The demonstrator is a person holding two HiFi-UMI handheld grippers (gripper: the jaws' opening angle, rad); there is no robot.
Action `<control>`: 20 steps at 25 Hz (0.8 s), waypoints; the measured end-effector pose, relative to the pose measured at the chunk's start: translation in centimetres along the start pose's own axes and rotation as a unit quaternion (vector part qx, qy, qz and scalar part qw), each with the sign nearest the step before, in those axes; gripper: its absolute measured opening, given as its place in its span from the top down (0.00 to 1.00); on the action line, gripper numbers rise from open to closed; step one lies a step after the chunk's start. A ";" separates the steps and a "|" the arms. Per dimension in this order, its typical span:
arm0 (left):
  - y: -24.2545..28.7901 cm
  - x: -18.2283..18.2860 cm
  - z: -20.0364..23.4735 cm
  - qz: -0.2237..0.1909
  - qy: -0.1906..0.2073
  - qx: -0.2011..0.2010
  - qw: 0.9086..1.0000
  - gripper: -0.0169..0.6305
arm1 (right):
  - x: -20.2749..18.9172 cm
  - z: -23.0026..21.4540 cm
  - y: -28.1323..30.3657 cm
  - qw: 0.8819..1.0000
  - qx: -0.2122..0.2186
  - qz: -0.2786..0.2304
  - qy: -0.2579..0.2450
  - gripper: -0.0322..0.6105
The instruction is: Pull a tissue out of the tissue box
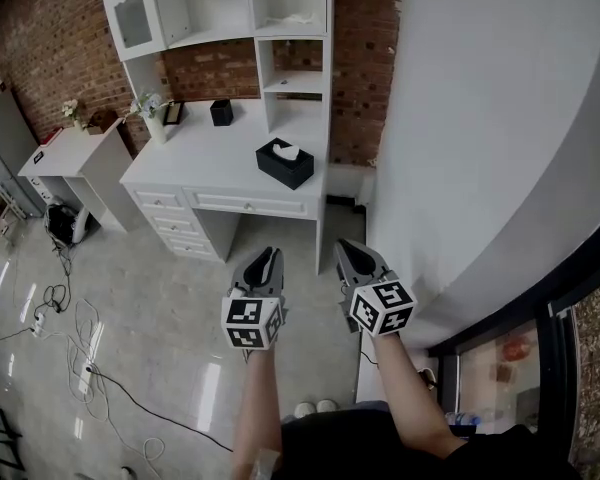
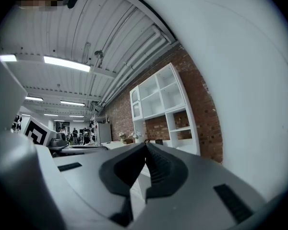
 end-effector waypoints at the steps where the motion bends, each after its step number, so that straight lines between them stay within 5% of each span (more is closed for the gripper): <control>1: -0.1 -0.1 0.0 -0.001 -0.001 0.000 1.000 0.90 | -0.1 0.0 -0.1 1.000 0.000 0.001 0.001 0.95; 8: -0.8 -1.3 0.8 -0.007 -0.011 0.014 1.000 0.67 | -1.4 0.0 -0.1 1.000 0.006 0.012 0.013 0.95; 20: 0.2 -1.0 -0.1 -0.022 -0.002 0.028 0.999 0.63 | -1.5 -2.7 -0.2 1.000 0.009 0.000 0.022 0.95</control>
Point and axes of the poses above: the fingertips, and each gripper's own axes: y forward along the fingers, z to its left, x out of its top, the point moved 3 cm from there along -y, backward along the fingers, and after that the axes turned 14 degrees about -y, right-handed, at the moved point
